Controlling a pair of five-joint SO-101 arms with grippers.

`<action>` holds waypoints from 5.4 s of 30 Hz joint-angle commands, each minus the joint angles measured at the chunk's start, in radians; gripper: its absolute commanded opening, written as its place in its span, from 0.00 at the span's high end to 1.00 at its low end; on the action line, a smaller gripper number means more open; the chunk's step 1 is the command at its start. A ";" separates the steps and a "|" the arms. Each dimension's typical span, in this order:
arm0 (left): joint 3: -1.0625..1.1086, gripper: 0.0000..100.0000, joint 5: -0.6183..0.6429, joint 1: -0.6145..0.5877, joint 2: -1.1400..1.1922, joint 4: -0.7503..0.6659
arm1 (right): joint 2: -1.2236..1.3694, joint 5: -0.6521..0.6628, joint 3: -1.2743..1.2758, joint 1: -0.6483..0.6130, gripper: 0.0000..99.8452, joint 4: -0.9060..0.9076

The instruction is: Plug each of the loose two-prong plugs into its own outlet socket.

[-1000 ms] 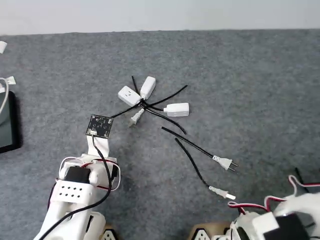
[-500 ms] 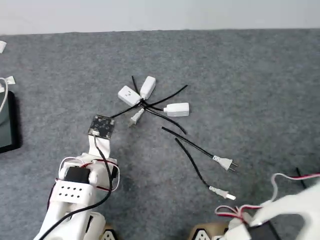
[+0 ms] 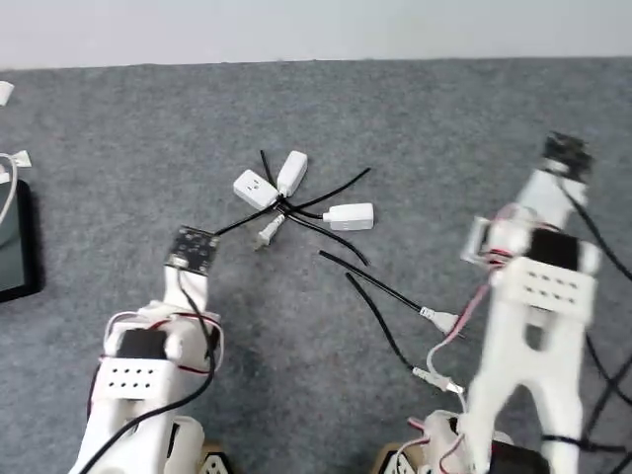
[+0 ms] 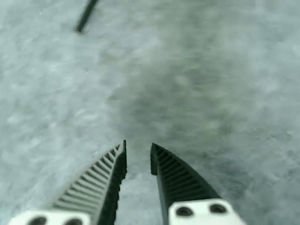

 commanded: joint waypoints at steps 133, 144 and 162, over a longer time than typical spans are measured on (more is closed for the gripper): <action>-0.062 0.74 0.358 0.382 0.006 0.077 | -0.358 0.606 0.598 -0.734 0.71 -0.027; -0.134 0.76 0.465 0.388 0.287 -0.097 | -0.358 0.606 0.598 -0.730 0.83 -0.025; -0.527 0.98 0.511 0.470 0.798 -0.086 | -0.360 0.597 0.568 -0.498 0.95 -0.033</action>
